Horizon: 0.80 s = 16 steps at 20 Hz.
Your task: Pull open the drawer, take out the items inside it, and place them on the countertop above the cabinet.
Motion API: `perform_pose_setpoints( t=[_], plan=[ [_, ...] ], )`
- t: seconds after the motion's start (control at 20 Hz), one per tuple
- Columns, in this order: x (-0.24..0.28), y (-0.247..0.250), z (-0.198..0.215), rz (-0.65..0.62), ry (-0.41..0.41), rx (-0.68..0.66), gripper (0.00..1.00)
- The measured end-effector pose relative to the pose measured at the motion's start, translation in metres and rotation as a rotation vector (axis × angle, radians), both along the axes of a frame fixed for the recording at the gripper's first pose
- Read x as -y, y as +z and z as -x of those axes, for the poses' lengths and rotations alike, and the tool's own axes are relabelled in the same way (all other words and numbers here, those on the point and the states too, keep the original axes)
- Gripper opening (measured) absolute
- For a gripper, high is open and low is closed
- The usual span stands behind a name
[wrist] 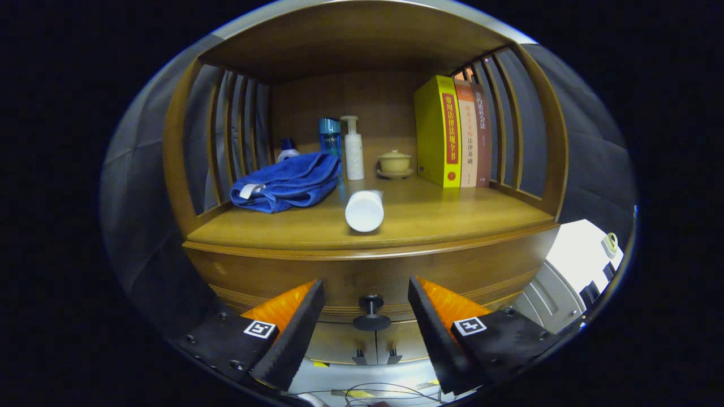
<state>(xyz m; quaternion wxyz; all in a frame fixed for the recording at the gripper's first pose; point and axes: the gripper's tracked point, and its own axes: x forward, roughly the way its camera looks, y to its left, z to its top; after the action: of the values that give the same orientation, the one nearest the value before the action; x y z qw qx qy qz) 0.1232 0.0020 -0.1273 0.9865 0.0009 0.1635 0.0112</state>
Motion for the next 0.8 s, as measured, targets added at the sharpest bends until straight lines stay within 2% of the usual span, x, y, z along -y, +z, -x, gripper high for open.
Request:
perform_pose_setpoints(
  t=[0.3, 0.5, 0.8],
  plan=[
    [0.012, 0.077, 0.043, -0.005, -0.023, 0.132, 0.98],
    [0.009, 0.124, 0.071, 0.019, -0.009, 0.217, 0.98],
    [0.011, 0.132, 0.096, 0.032, -0.033, 0.250, 0.98]
  ],
)
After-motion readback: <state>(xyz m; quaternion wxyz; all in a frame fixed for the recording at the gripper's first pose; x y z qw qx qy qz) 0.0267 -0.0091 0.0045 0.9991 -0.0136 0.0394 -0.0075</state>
